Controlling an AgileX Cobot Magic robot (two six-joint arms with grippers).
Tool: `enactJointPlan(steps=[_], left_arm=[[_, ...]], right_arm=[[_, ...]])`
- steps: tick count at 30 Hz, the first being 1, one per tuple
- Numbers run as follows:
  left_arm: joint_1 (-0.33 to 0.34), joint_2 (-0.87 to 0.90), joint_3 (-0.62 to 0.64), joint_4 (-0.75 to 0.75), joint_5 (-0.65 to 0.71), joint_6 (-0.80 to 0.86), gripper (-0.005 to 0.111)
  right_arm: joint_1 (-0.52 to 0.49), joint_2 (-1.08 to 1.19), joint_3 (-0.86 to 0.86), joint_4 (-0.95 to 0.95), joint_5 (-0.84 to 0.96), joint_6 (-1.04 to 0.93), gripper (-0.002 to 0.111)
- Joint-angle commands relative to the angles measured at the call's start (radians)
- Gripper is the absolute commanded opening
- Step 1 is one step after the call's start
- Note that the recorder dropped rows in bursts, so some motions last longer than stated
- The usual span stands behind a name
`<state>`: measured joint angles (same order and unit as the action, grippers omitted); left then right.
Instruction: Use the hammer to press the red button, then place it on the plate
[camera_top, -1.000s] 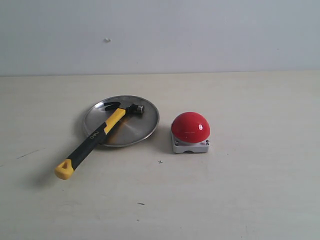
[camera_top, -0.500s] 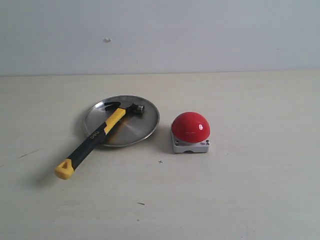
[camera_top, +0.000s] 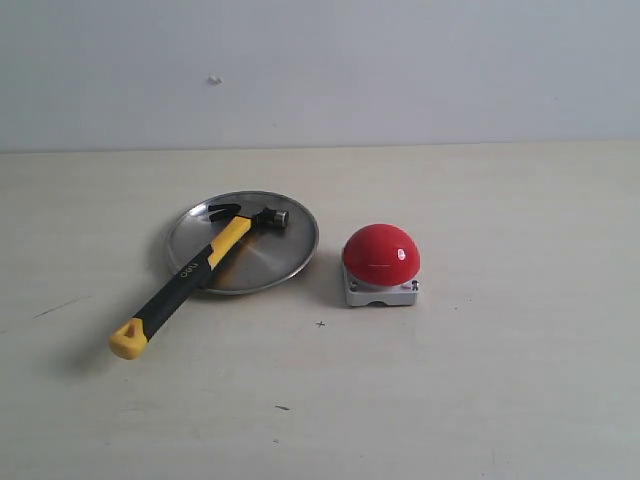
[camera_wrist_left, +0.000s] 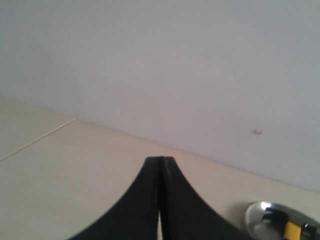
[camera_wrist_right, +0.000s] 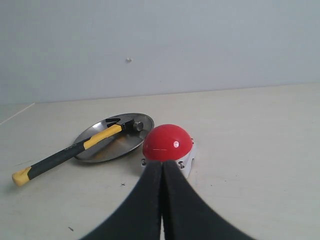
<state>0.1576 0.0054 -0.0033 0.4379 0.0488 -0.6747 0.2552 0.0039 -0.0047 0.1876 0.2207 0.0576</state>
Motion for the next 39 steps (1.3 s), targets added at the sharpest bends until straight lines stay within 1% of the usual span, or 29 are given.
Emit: enactJointPlan(steps=[1, 3, 4, 5, 8, 10, 14, 15, 29, 33, 36, 39], left_arm=[[-0.005, -0.005, 0.003, -0.217, 0.132, 0.210, 0.000], [-0.005, -0.005, 0.003, -0.342, 0.166, 0.226, 0.000], [-0.005, -0.005, 0.003, -0.357, 0.177, 0.226, 0.000], [-0.005, -0.005, 0.003, -0.375, 0.221, 0.226, 0.000], [-0.005, -0.005, 0.003, -0.375, 0.275, 0.236, 0.000], [-0.005, -0.005, 0.003, -0.375, 0.301, 0.293, 0.000], [-0.005, -0.005, 0.003, -0.375, 0.307, 0.602, 0.000], [-0.005, -0.005, 0.003, -0.375, 0.308, 0.628, 0.000], [-0.005, -0.005, 0.003, -0.373, 0.312, 0.635, 0.000], [-0.005, -0.005, 0.003, -0.373, 0.312, 0.635, 0.000], [-0.005, -0.005, 0.003, -0.373, 0.312, 0.635, 0.000], [-0.005, -0.005, 0.003, -0.373, 0.312, 0.637, 0.000]], right_arm=[[0.001, -0.004, 0.005, -0.002, -0.007, -0.004, 0.000], [0.001, -0.004, 0.005, -0.002, -0.007, -0.004, 0.000], [0.001, -0.004, 0.005, -0.002, -0.007, -0.004, 0.000], [0.001, -0.004, 0.005, -0.002, -0.007, -0.004, 0.000], [0.001, -0.004, 0.005, -0.002, -0.007, -0.004, 0.000], [0.001, -0.004, 0.005, -0.002, -0.007, -0.004, 0.000], [0.001, -0.004, 0.005, -0.002, -0.007, -0.004, 0.000], [0.001, -0.004, 0.005, -0.002, -0.007, -0.004, 0.000], [0.001, -0.004, 0.005, -0.009, -0.007, -0.009, 0.000], [0.001, -0.004, 0.005, -0.130, 0.008, -0.124, 0.000], [-0.004, -0.004, 0.005, -0.205, 0.052, -0.136, 0.000], [-0.030, -0.004, 0.005, -0.215, 0.064, -0.136, 0.000]])
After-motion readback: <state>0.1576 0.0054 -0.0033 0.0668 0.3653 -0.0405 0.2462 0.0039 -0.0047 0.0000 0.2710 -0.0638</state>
